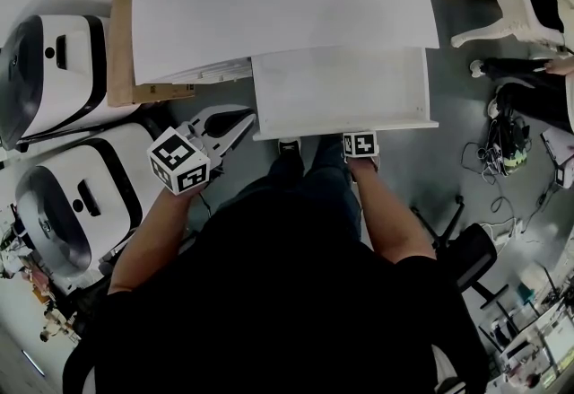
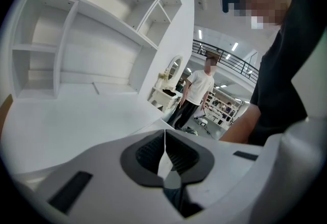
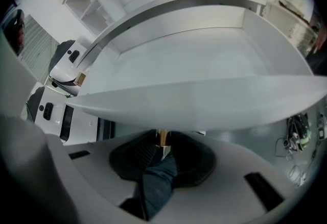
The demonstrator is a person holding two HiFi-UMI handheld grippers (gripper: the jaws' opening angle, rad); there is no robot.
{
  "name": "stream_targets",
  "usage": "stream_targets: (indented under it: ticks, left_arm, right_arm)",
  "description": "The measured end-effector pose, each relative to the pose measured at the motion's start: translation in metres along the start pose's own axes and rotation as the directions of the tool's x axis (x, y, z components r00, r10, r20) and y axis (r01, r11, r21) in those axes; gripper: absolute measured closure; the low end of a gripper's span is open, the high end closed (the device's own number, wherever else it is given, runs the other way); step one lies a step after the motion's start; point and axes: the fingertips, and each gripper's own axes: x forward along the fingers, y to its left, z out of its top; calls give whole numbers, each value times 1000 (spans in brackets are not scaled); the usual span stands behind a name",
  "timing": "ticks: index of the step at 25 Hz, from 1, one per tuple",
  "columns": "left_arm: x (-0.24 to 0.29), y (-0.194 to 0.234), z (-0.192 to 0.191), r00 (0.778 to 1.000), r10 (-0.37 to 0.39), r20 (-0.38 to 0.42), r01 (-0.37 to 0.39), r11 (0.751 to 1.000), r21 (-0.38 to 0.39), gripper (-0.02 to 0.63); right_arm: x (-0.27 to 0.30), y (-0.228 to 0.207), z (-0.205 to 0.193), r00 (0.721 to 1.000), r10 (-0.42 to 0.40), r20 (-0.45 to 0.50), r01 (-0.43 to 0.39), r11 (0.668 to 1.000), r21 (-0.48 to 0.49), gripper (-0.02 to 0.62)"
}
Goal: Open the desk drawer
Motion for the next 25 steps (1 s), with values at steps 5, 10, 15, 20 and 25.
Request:
stream_targets:
  ticks: [5, 10, 15, 20, 25]
  left_arm:
    - [-1, 1, 7, 1000, -1, 13, 1, 1000, 8, 595]
    - [-3, 4, 17, 1000, -6, 30, 5, 1000, 17, 595]
    - [-1, 1, 26, 998, -21, 55, 20, 999, 30, 595]
    - [-2, -3, 35, 997, -40, 72, 36, 998, 48, 595]
    - [-3, -4, 49, 994, -50, 97, 43, 996, 74, 595]
  right_arm:
    - [-4, -1, -4, 1000, -14, -13, 14, 1000, 14, 502]
    - [-16, -2, -8, 1000, -16, -12, 16, 1000, 15, 502]
    - [-44, -13, -6, 999, -30, 37, 29, 999, 45, 500]
    - [-79, -28, -4, 994, -62, 94, 55, 995, 77, 502]
    - [-125, -48, 21, 973, -108, 206, 87, 990, 109, 503]
